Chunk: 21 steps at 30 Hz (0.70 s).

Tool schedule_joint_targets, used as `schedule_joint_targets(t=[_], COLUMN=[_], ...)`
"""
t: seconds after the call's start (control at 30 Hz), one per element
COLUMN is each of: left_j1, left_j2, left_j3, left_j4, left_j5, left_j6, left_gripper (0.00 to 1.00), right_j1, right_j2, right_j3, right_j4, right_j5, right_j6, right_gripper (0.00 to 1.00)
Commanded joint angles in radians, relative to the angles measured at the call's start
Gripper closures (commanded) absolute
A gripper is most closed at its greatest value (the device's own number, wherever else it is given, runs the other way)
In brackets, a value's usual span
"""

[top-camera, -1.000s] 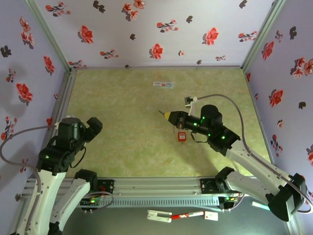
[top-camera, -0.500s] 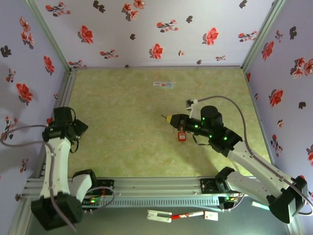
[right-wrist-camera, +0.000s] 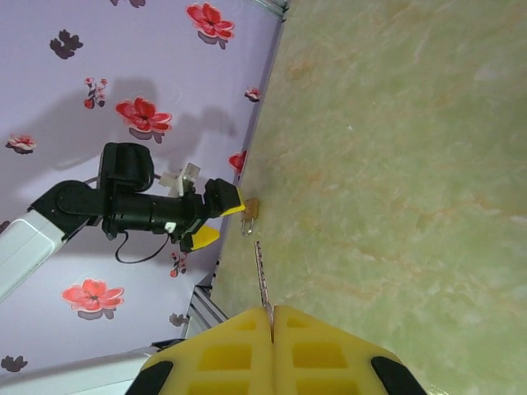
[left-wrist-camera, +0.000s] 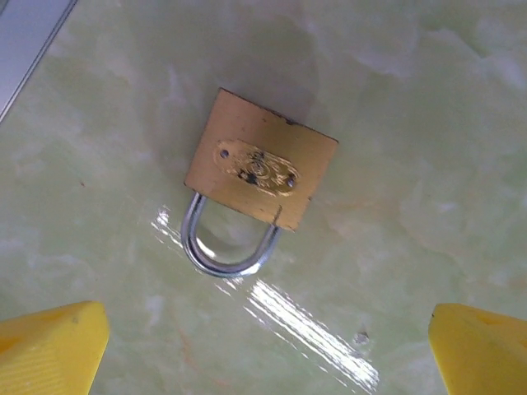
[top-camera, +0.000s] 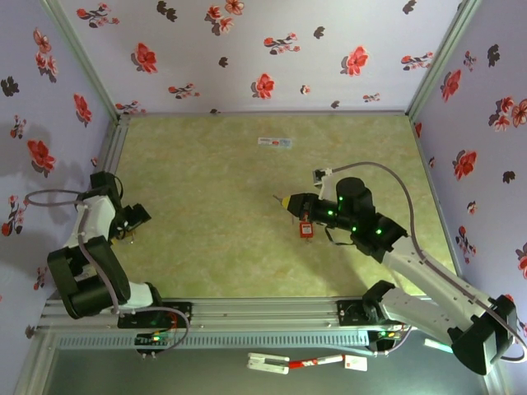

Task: Unlock with the key

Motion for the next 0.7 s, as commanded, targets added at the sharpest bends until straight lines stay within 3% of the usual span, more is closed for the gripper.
schedule_joint_targets(t=[0.0, 0.23, 0.43, 0.67], left_j1=[0.031, 0.070, 0.091, 0.100], left_j2=[0.045, 0.198, 0.275, 0.347], left_j3=[0.037, 0.106, 0.130, 0.141], left_j4=[0.024, 0.031, 0.049, 0.060], left_j5=[0.023, 0.072, 0.124, 0.133], left_j6=[0.090, 0.142, 0.178, 0.208], left_gripper=[0.00, 0.02, 0.13, 0.17], right_j1=[-0.006, -0.009, -0.009, -0.009], right_j2=[0.000, -0.001, -0.030, -0.082], right_j3=[0.024, 0.021, 0.011, -0.001], right_j4=[-0.006, 0.013, -0.012, -0.047], right_j5=[-0.011, -0.010, 0.002, 0.026], right_j6=[-0.005, 0.024, 0.032, 0.034], right_gripper=[1.00, 1.00, 1.00, 1.00])
